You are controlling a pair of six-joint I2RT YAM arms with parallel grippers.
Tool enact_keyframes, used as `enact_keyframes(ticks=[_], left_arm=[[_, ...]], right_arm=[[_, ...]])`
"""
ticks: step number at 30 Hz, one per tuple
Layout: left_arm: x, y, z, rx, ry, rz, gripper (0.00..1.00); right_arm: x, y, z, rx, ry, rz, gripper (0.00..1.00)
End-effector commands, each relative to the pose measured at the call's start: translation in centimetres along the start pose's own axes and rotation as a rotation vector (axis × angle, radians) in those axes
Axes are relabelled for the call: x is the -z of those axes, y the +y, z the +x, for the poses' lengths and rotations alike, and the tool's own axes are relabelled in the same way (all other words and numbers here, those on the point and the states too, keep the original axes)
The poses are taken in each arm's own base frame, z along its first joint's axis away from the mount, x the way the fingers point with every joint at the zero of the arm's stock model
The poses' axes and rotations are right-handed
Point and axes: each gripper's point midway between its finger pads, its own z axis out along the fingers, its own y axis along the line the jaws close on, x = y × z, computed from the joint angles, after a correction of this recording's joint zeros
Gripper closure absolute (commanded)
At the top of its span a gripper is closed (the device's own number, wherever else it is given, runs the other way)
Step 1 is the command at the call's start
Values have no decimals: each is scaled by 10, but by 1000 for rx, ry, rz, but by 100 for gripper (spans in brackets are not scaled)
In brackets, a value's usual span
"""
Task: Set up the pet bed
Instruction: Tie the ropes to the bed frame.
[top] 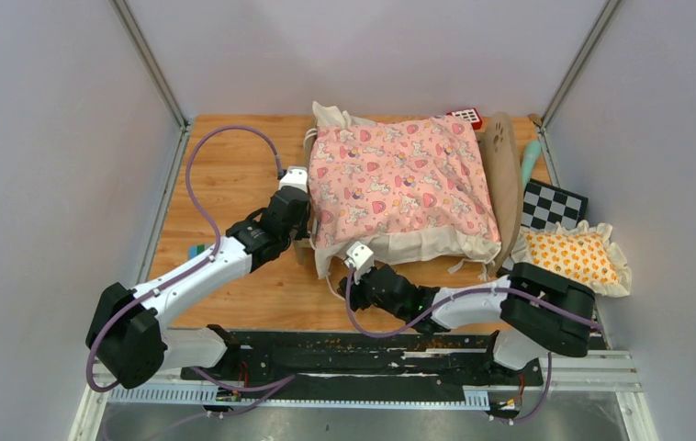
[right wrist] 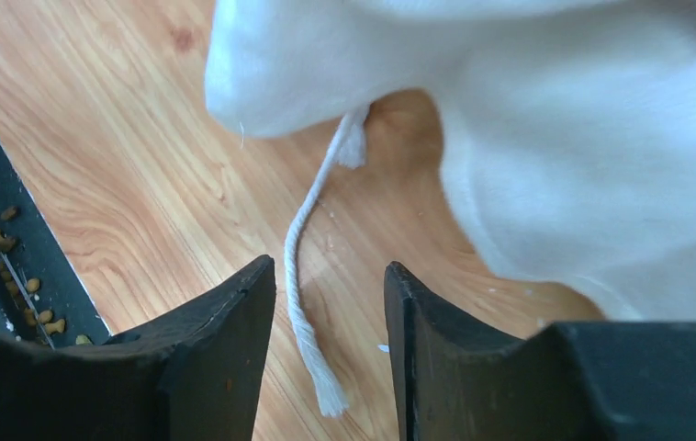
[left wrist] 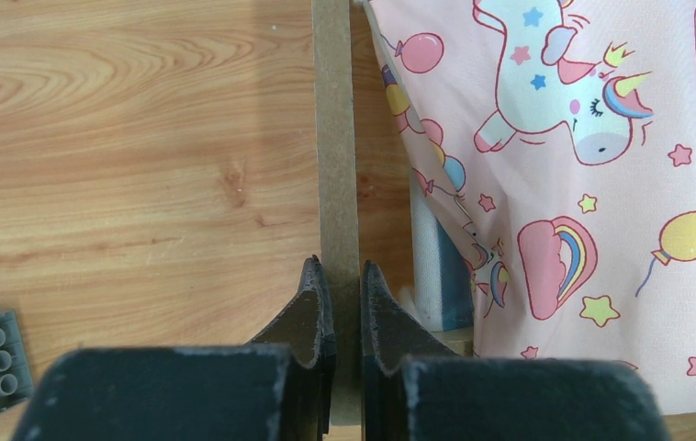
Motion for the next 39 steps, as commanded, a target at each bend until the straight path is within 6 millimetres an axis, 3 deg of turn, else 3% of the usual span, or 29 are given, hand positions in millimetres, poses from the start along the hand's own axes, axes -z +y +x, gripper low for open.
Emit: enact_keyframes(ticks=[1,3,7,10,18,23,32,39], left_arm=[[9,-24,-19,-79,-43,137,100],[10,-24,-19,-80,-42,138,100],[11,-24,-19,-81,-40,142,100],[13,-23,-19,-81,-40,143,100],[16,-25,-19,-76,-41,158,100],[16,-25,-18,-75,-38,160,100],[15,-26,-15,-77,-30,164,100],[14,-26,-13,-78,-26,164,100]], right_arm=[[15,-21,-29,52,-56,144,51],[16,-26,-30,60,-63,170,51],[6,-29,-28,98,-30,191,66],[-8,-34,-25,93,-17,222,69],[-43,-46,-8,32,16,297,66],[-55,-48,2,-26,21,296,57],[-68,-56,-5,-166,-50,325,52],[-71,-45,-20,-279,-178,254,51]])
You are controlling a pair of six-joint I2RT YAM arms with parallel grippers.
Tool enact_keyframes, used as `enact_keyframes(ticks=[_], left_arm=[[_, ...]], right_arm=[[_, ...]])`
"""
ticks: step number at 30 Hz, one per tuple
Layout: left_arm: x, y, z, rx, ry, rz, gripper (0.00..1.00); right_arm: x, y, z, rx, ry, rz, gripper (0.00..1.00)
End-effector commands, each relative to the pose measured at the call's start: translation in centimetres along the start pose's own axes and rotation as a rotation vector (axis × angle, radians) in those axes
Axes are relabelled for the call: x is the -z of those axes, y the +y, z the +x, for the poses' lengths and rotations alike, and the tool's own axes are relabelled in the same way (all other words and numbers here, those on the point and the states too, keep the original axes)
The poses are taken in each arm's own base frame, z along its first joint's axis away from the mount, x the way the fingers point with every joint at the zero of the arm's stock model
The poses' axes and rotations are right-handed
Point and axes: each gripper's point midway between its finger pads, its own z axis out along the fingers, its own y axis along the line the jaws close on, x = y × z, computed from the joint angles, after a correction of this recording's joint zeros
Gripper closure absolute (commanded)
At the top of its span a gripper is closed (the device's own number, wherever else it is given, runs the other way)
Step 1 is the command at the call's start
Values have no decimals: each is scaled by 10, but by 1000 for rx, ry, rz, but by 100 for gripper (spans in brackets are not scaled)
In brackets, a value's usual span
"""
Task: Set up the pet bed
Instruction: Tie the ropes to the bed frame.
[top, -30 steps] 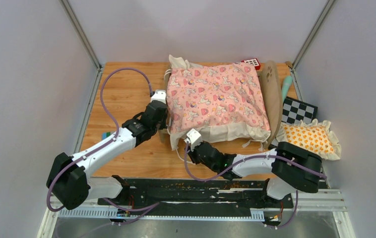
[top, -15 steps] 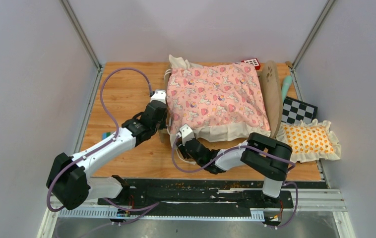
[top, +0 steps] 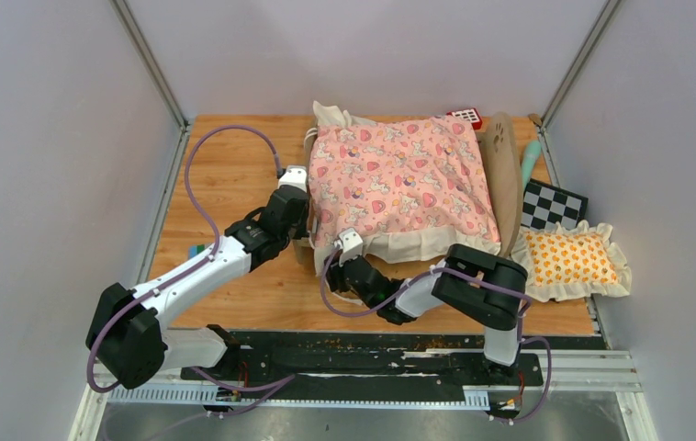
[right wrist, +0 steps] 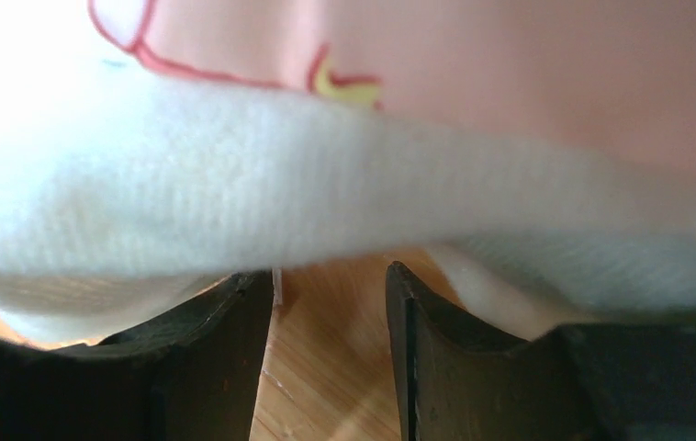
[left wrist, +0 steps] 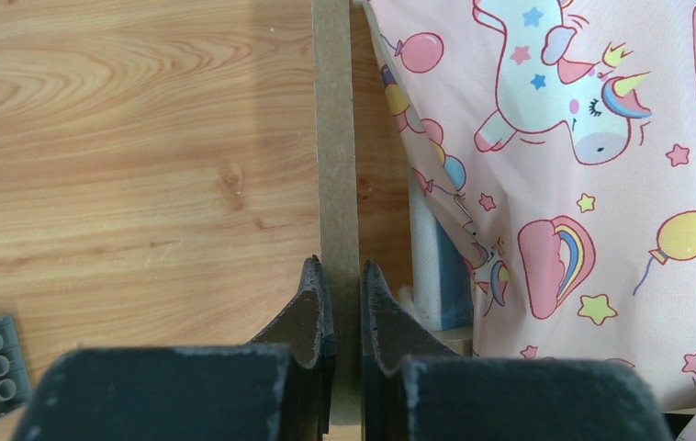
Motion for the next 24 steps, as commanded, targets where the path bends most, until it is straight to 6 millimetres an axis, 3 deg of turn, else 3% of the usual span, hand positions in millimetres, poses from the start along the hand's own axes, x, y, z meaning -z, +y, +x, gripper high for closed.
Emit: enact_keyframes(ticks=[1,7,15,20,24], left_arm=[[14,-26,-12,-82,-25,154,100],[14,-26,-10,-84,-22,150,100],[13,-26,-10,-83,-20,153,100],[13,-26,-10,-86,-21,153,100],[13,-25,-9,-90,-19,149,100]], right_arm=[[-7,2,-10,-141,-82,-24,51],[-4,-2,-15,-197,-140,-22,50],[-16,17,-11,-156,-99,-92,48],[-24,19,1,-107,-40,-74,49],[-24,8,19,-31,46,11,54]])
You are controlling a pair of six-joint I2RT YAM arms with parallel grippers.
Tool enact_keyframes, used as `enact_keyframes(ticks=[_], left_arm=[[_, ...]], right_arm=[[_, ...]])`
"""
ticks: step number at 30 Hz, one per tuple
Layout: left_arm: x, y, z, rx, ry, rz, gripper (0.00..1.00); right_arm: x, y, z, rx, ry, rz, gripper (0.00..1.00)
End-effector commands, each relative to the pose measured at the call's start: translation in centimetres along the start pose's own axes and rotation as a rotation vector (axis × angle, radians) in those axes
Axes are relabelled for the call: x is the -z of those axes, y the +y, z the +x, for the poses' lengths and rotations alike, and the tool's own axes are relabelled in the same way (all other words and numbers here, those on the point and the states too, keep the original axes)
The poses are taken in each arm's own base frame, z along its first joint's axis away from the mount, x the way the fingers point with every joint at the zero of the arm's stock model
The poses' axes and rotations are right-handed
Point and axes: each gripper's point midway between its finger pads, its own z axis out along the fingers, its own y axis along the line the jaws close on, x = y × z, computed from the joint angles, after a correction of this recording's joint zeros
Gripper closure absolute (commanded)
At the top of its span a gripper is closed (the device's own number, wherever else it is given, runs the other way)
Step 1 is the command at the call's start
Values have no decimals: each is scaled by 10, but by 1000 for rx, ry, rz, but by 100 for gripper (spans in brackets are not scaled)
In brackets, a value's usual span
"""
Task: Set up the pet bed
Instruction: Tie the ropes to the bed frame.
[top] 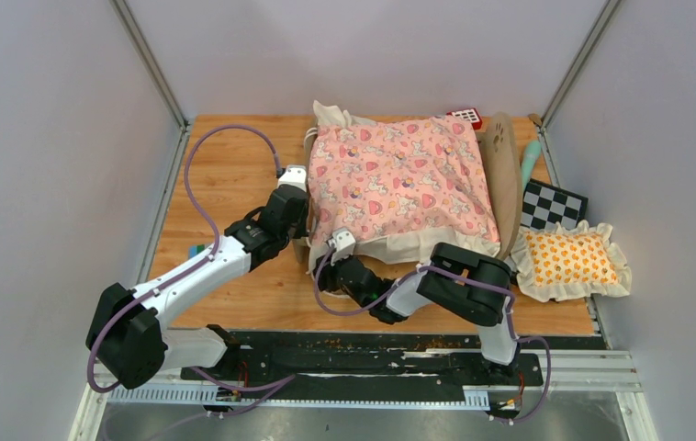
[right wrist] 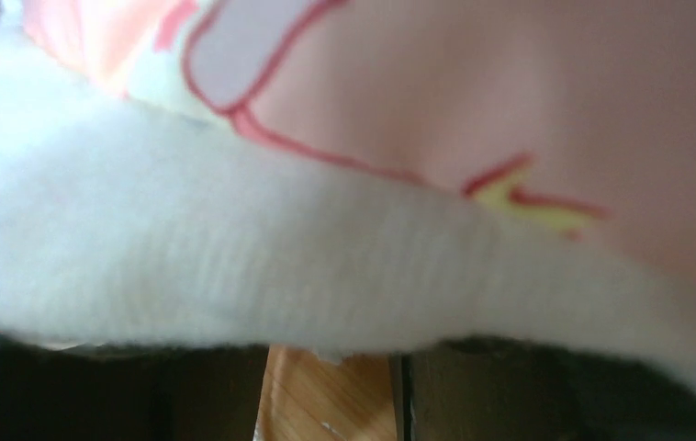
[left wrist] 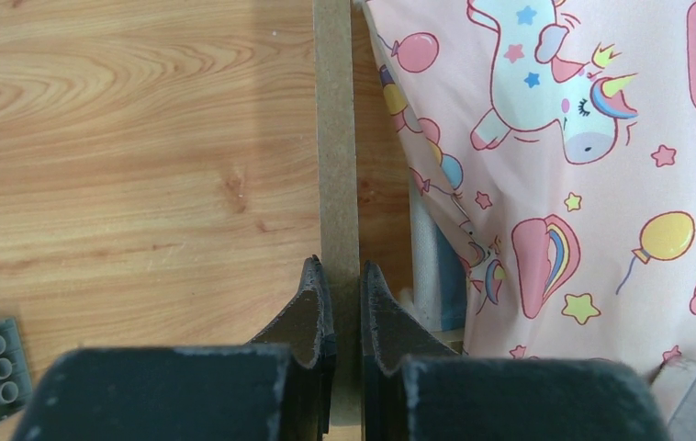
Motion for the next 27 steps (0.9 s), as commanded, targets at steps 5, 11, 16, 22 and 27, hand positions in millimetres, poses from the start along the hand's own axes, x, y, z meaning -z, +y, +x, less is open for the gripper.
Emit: enact_keyframes(ticks=[5,11,16,22,27], left_arm=[[12,-27,-8,-88,-18,152,100],[11,-28,-8,-86,-14,156,100],[12,-29,-9,-85,-15,157,100],[12,-28,-10,-84,-19,154,100],[12,-28,-11,-84,-23,153,100]], right_arm=[[0,-26,48,178,234,187,64],[8,-21,66,175,290,199,87],[25,-21,74,118,320,188,100],[50,0,89,93,387,105,100],[69,12,95,69,394,65,100]])
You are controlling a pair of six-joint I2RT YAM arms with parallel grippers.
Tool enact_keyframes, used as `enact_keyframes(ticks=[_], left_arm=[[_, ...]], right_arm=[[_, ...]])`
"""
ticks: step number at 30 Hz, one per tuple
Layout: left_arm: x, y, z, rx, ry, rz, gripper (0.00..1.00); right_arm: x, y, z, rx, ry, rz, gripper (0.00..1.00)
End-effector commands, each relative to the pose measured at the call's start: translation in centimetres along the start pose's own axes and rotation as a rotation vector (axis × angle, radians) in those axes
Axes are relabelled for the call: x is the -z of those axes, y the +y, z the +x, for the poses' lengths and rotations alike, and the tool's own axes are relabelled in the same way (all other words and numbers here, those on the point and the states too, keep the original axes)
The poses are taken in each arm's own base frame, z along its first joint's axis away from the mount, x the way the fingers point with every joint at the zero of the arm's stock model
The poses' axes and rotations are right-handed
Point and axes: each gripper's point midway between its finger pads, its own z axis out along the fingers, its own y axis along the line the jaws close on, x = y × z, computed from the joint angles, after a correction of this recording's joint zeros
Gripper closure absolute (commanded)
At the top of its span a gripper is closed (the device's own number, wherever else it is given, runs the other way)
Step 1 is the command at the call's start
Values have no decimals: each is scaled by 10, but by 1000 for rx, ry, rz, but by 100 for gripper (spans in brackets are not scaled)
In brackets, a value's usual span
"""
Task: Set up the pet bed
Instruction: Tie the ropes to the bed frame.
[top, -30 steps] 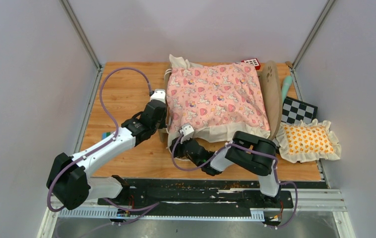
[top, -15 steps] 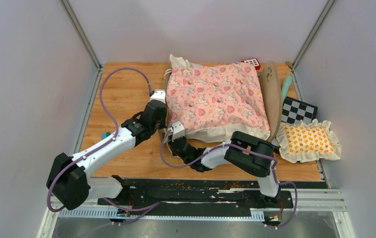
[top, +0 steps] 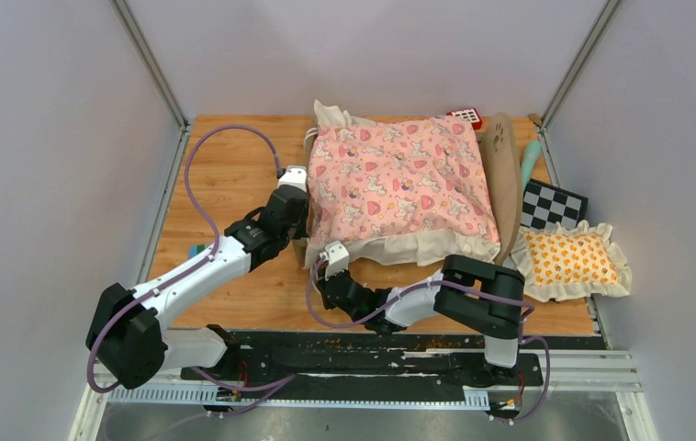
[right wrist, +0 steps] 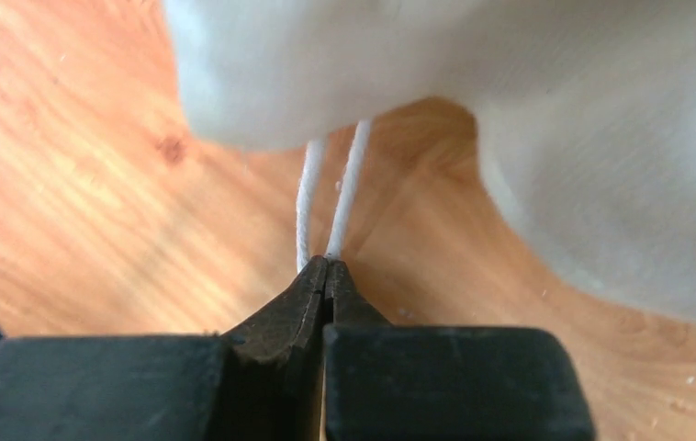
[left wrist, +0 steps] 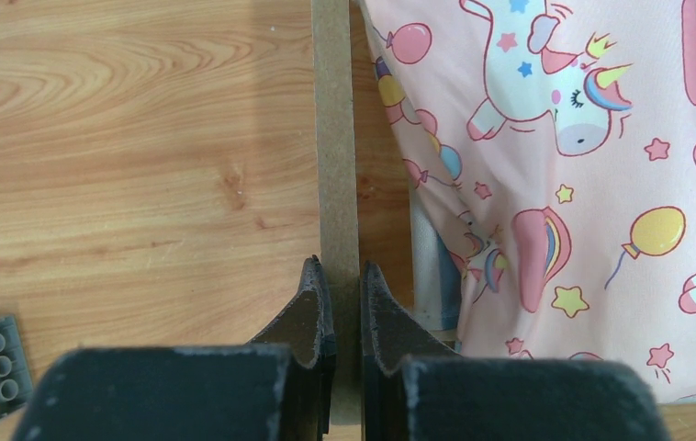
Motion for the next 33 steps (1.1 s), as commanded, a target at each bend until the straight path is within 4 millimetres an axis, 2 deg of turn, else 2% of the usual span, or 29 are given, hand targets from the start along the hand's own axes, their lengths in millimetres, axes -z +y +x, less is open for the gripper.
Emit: enact_keyframes(ticks=[1,15,20,23,27,30,33], left_arm=[[12,-28,-12,-83,-27,151,100],[11,-29,-12,-81,-27,156,100],[11,-30,-12,-78,-25,158,100],[12,-30,-13,-79,-28,157,100],[14,-28,-15,-80,-35,155,100],[15,-27,-17,-80,-39,154,99],[17,-28,-18,-75,-44,158,97]], right_arm=[[32,-17,74,58,240,13,100],[67,-20,90,134,267,82,100],[78,-25,85,121,248,101,100],[87,-31,69,144,216,119,100],[102,-32,37,168,151,100,99],[113,-28,7,189,74,66,77],[117,-26,-24,225,-8,30,67]])
